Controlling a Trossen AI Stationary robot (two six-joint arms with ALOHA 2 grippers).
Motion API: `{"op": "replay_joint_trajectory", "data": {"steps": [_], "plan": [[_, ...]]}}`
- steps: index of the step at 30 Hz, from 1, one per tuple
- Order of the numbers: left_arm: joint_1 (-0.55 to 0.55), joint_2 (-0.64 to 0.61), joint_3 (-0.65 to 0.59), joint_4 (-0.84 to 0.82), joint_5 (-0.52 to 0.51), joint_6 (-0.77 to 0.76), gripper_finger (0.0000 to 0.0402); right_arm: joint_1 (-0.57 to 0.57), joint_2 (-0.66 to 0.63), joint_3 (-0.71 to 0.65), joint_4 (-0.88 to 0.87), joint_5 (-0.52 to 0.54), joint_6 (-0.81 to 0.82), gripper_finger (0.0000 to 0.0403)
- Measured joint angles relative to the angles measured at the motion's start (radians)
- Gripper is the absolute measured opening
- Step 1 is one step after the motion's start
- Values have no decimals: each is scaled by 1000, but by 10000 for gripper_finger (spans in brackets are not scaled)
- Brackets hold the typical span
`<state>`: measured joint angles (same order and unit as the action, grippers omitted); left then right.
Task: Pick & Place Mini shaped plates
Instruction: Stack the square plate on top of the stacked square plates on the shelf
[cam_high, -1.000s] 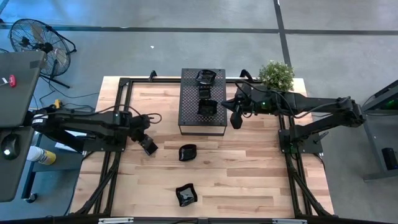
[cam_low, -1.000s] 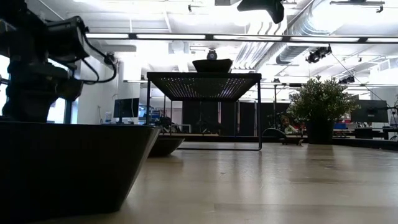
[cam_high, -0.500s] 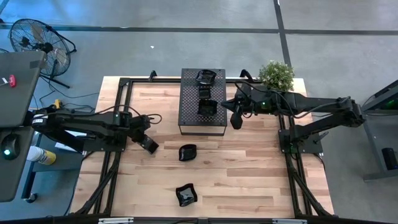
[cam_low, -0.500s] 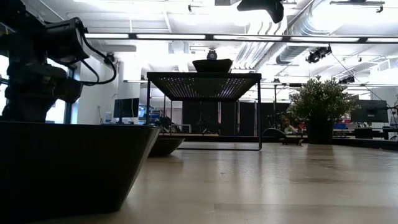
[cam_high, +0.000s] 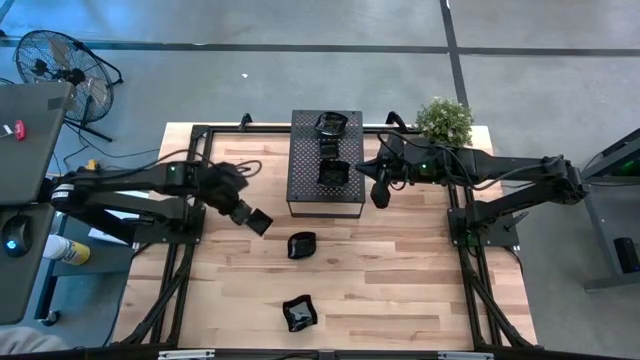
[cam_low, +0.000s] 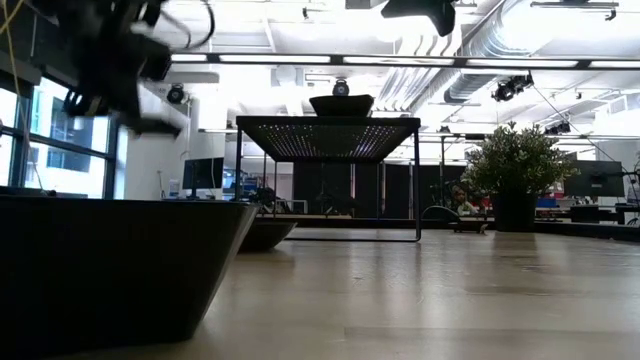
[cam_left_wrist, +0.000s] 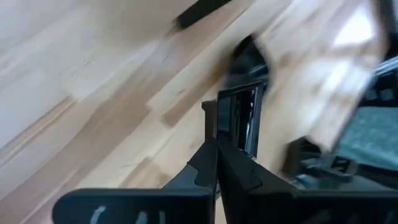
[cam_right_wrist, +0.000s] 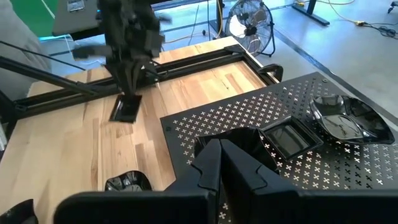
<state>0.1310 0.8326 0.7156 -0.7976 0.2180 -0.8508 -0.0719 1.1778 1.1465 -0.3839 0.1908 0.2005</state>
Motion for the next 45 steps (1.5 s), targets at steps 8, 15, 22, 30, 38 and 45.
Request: {"op": "replay_joint_trajectory", "data": {"steps": [8,15,22,30,38,45], "plan": [[0,2,164,62,-93,-93,0,0,0,0,-36,-7,-10,3],[9,46,168,306,-251,-260,0,0,0,0,-43,-7,-27,4],[128,201,167,569,-250,-315,0,0,0,0,-45,-7,-27,4],[287,403,167,815,-195,-340,0,0,0,0,-42,-7,-26,6],[341,539,168,966,-144,-389,0,0,0,0,-43,-7,-26,7],[340,614,231,951,-140,-357,0,0,0,0,-43,-7,-26,7]]}}
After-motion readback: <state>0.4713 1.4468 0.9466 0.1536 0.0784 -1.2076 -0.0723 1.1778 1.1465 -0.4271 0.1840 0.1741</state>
